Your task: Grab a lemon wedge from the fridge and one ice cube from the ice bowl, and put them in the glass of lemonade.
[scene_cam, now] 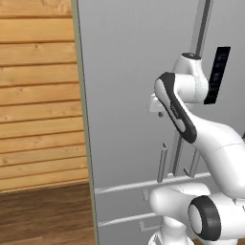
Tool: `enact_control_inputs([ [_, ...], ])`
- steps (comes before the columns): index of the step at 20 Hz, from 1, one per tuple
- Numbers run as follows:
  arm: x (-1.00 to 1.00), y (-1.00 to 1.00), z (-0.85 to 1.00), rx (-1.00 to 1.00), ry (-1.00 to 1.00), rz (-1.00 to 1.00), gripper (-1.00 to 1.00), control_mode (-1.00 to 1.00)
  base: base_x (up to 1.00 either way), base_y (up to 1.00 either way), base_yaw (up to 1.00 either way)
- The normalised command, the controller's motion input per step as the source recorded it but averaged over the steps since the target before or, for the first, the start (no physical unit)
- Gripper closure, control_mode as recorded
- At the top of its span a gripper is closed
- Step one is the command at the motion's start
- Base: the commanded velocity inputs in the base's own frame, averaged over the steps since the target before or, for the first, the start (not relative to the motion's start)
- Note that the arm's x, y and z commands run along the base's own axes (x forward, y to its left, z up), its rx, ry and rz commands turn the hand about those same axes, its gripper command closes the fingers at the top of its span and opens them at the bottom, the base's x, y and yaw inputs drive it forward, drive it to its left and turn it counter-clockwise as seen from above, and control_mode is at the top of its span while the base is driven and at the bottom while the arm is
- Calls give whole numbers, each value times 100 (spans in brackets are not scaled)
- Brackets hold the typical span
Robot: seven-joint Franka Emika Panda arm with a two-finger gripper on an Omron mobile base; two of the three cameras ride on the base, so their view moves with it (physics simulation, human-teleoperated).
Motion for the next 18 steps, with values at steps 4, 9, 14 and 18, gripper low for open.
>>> enact_control_inputs([
  [4,-13,-1,-2,0,4,0,-100,-100,0,0,0],
  [9,-83,-11,-17,2,0,-2,-100,-100,0,0,0],
  [14,-77,-9,-25,2,0,-3,-100,-100,0,0,0],
  [18,-34,0,-13,0,0,-4,-100,-100,0,0,0],
])
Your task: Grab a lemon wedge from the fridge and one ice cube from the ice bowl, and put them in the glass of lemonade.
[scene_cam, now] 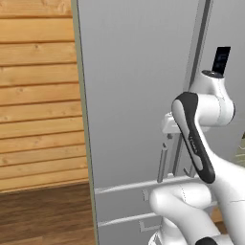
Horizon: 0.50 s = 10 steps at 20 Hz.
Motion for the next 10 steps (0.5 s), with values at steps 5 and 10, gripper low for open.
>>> enact_control_inputs([
  [5,0,-3,0,0,0,-3,-100,100,0,-8,0],
  [10,0,0,0,0,0,0,-100,100,0,-98,1],
])
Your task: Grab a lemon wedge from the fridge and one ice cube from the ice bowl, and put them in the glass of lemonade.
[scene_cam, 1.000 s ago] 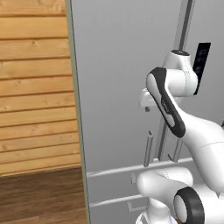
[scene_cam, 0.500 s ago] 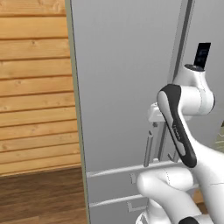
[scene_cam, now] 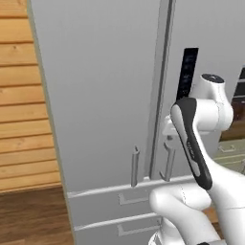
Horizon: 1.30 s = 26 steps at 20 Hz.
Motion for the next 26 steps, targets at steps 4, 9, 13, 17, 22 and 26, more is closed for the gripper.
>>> enact_control_inputs([
  [4,0,0,0,0,0,0,-100,100,0,-100,2],
  [9,0,0,0,0,0,0,-100,100,2,-100,3],
  [13,0,0,0,0,0,0,-100,100,42,-96,7],
  [17,0,0,0,0,0,0,-100,100,91,-99,8],
  [22,0,0,0,0,0,0,-100,100,99,-65,1],
  [26,0,0,0,0,0,0,-100,100,86,-56,0],
])
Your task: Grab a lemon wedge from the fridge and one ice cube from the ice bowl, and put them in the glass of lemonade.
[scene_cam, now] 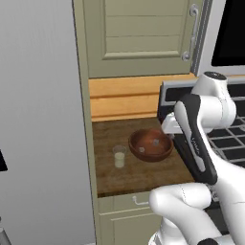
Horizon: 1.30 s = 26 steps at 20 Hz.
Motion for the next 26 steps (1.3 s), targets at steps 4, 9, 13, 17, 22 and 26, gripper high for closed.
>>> enact_control_inputs([
  [4,44,-20,-25,0,7,0,-100,-100,0,0,0],
  [9,41,0,-66,0,-2,0,-100,-100,0,0,0],
  [13,52,0,-63,0,-7,0,-100,-100,0,0,0],
  [17,37,-4,-55,1,-7,8,-100,-100,0,0,0],
  [22,48,-6,-14,1,0,10,-100,-100,0,0,0],
  [26,70,-1,1,-6,1,8,-100,-100,0,0,0],
])
